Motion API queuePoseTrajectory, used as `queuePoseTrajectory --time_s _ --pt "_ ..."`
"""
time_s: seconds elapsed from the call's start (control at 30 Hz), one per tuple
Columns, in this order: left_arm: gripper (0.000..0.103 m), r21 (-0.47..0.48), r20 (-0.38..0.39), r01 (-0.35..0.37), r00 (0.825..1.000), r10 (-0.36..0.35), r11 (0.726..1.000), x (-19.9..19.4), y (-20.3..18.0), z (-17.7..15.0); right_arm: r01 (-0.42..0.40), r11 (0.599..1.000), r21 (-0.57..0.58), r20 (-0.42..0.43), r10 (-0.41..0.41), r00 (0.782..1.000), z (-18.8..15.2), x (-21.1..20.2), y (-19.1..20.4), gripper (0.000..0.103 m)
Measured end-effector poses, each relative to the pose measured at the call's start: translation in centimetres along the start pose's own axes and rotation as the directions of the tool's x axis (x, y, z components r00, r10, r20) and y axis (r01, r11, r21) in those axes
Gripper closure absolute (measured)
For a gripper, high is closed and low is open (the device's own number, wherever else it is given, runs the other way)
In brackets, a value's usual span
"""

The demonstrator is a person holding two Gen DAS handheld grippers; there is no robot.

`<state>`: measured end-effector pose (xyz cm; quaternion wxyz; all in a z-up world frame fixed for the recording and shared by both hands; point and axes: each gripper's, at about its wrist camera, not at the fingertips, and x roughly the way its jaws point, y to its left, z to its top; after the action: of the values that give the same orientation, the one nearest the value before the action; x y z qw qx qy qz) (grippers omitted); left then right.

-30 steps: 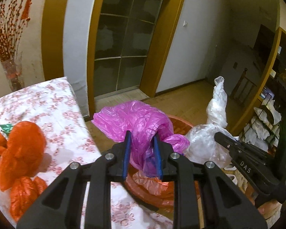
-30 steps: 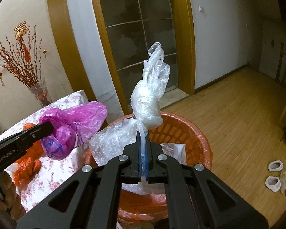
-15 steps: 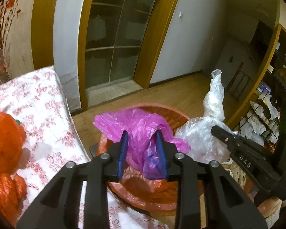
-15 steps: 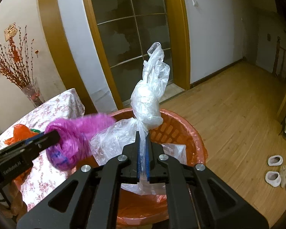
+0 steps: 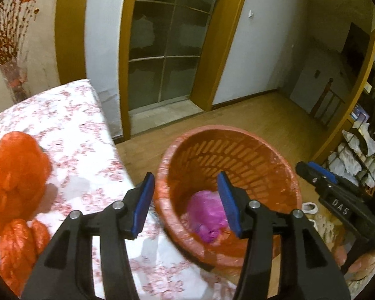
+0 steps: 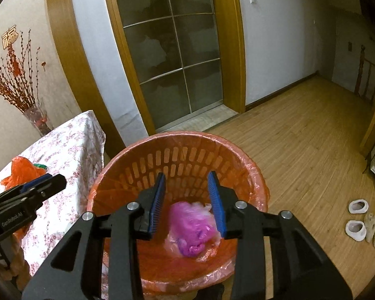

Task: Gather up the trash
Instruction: 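Move both open tools back over the bag pile on the table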

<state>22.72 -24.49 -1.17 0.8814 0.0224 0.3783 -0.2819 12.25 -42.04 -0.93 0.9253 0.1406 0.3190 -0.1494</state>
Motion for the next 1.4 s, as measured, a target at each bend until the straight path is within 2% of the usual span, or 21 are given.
queuePoseTrajectory --time_s 0.3,0.63,0.77,0.97,1.13,1.23,1.4 --pt "0.049 -0.004 0.033 -0.074 0.997 0.074 0.997 -3.1 2.9 -1.3 -0.008 0.999 -0.052 0.015 0.009 1.000 -0.2 -1.4 2.4 0.067" --pt "0.047 -0.037 0.081 -0.155 0.984 0.157 0.987 -8.7 7.0 -3.4 -0.069 0.989 -0.128 0.022 0.072 0.997 -1.0 -3.5 7.2 0.067" --pt "0.045 -0.064 0.112 -0.210 0.970 0.216 0.976 -12.1 9.7 -5.2 -0.124 0.977 -0.174 -0.002 0.126 0.992 -2.1 -3.9 10.4 0.067" --pt "0.042 -0.135 0.135 -0.301 0.938 0.318 0.944 -16.9 14.5 -7.7 -0.222 0.945 -0.240 -0.044 0.218 0.975 -3.9 -4.7 15.7 0.067" --pt "0.041 -0.228 0.121 -0.375 0.905 0.408 0.899 -20.3 19.7 -9.9 -0.328 0.903 -0.277 -0.098 0.312 0.945 -5.9 -5.0 21.2 0.067" --pt "0.041 -0.275 0.105 -0.403 0.890 0.444 0.873 -21.7 22.2 -11.4 -0.392 0.874 -0.287 -0.151 0.362 0.920 -7.1 -4.4 24.7 0.067" --pt "0.041 -0.339 0.080 -0.437 0.869 0.489 0.833 -23.8 25.5 -13.8 -0.431 0.855 -0.290 -0.208 0.383 0.900 -8.7 -3.0 28.7 0.067"
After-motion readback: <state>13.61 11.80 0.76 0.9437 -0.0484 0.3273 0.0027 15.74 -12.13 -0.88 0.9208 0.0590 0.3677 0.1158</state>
